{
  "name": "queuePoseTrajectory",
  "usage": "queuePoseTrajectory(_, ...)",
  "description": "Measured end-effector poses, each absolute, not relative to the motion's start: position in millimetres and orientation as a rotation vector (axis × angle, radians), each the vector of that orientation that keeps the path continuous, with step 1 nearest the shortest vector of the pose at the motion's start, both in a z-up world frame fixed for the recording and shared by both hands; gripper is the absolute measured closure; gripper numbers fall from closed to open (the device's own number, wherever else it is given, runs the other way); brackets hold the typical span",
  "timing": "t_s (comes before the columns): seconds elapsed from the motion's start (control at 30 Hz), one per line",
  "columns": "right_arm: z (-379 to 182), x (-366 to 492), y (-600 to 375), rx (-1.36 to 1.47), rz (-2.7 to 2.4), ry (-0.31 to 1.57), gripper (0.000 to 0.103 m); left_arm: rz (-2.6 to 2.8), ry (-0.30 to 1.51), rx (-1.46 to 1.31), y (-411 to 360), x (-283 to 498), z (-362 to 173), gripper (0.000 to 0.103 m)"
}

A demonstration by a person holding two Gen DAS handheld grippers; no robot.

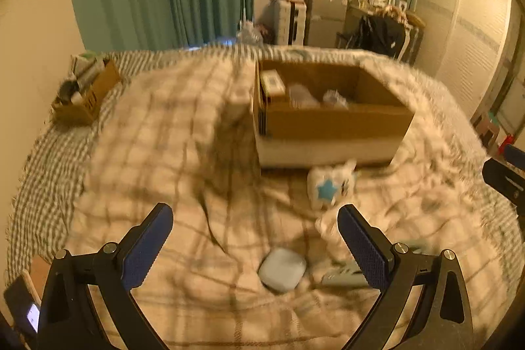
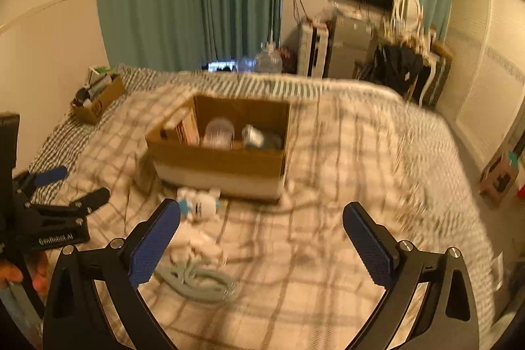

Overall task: Organize objects
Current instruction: 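Grasp the light blue case with the left tool while the right tool reaches for the white lace cloth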

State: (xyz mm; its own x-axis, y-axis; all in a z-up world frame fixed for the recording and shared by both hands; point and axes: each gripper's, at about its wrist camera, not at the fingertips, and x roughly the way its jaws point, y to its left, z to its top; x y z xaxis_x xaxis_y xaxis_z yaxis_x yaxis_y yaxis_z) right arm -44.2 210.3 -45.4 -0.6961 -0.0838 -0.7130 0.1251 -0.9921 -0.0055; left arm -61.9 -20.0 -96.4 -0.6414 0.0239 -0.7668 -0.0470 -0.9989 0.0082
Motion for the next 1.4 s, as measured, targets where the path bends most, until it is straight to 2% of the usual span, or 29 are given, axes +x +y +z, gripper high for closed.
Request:
queuePoseTrajectory(0.1,-71,-48,209,1.230,-2.774,0.064,0.003,2.797,0.098,-1.379,-13,-65,-125,0.000)
queuePoseTrajectory(0.3,-104,-59,207,1.323,-2.711,0.042,0.003,2.717,0.048,-1.529,-15,-70,-177,0.000)
queuePoseTrajectory(0.5,-114,-69,210,1.374,-2.682,0.022,0.003,2.640,-0.020,-1.641,-20,-67,-200,0.007)
queuePoseTrajectory(0.6,-117,-73,208,1.391,-2.680,0.022,0.003,2.579,0.055,-1.642,-7,-64,-205,0.019)
queuePoseTrajectory(0.7,-121,-77,205,1.408,-2.672,0.031,0.003,2.541,0.164,-1.673,7,-67,-214,0.024)
queuePoseTrajectory(0.77,-124,-79,202,1.425,-2.673,0.042,0.003,2.503,0.168,-1.702,10,-75,-221,0.026)
queuePoseTrajectory(0.83,-126,-80,198,1.436,-2.675,0.063,0.003,2.463,0.143,-1.732,10,-81,-227,0.035)
queuePoseTrajectory(0.87,-126,-80,196,1.439,-2.678,0.073,0.003,2.452,0.128,-1.734,9,-82,-227,0.039)
queuePoseTrajectory(0.9,-126,-79,194,1.439,-2.683,0.091,0.003,2.450,0.116,-1.728,8,-80,-226,0.047)
queuePoseTrajectory(0.93,-124,-78,191,1.434,-2.687,0.111,0.003,2.461,0.118,-1.715,7,-77,-222,0.049)
queuePoseTrajectory(1.03,-118,-76,183,1.413,-2.680,0.140,0.003,2.484,0.102,-1.664,4,-64,-209,0.051)
queuePoseTrajectory(1.2,-113,-78,154,1.375,-2.611,0.196,0.003,2.502,-0.055,-1.619,-17,-49,-185,0.051)
queuePoseTrajectory(1.4,-149,-96,124,1.492,-2.528,0.222,0.004,2.544,-0.097,-1.583,-39,-49,-162,0.051)
